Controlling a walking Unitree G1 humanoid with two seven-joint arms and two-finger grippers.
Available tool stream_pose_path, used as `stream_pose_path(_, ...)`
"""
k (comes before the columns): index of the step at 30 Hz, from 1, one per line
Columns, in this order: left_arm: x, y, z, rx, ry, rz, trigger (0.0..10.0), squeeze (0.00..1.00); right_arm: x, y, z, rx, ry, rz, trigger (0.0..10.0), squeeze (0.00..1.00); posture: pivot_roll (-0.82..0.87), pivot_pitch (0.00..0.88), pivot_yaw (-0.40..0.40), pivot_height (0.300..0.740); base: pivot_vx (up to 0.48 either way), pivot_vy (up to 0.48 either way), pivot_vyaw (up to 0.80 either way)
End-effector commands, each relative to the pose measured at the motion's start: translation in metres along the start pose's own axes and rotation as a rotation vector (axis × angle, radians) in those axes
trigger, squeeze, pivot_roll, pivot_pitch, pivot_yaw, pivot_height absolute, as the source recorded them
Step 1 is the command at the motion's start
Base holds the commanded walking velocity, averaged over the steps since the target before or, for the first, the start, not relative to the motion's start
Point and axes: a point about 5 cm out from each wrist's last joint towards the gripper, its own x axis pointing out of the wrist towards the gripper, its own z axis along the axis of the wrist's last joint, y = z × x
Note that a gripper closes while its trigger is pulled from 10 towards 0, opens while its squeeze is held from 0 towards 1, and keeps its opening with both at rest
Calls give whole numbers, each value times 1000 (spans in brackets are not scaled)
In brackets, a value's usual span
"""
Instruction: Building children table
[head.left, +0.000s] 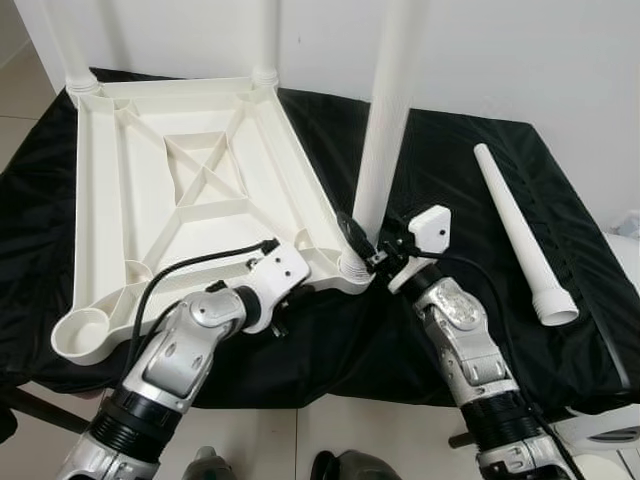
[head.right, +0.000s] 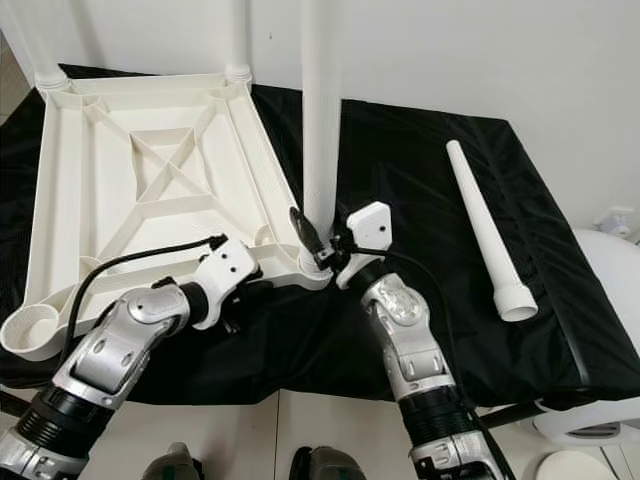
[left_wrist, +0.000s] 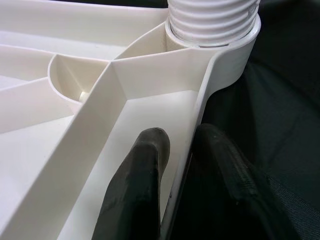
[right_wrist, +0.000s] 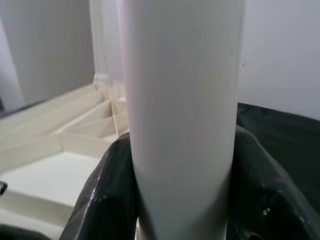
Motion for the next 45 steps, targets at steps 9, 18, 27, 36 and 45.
stream_pose_path(9,-7,10,6,26,-19,45,10000,271,-7,-29,3,80,76,-140,10000,0,88,79,-63,740,0,0,0)
stream_pose_path(18,-8,8,13,0,-66,19,10000,1000,14,-42,41,45,-23,-103,10000,0,90,66,-75,740,0,0,0)
stream_pose_path(27,-9,18,36,-14,-150,51,10000,1000,25,-51,50,42,-23,-78,10000,0,99,45,-95,740,0,0,0)
stream_pose_path(36,-15,32,63,-42,-266,79,10000,0,28,-66,68,123,-145,-108,10000,0,102,23,-104,740,0,0,0)
stream_pose_path(45,-14,53,90,-214,-394,137,10000,0,25,-49,46,21,-31,29,10000,0,102,17,-107,740,0,0,0)
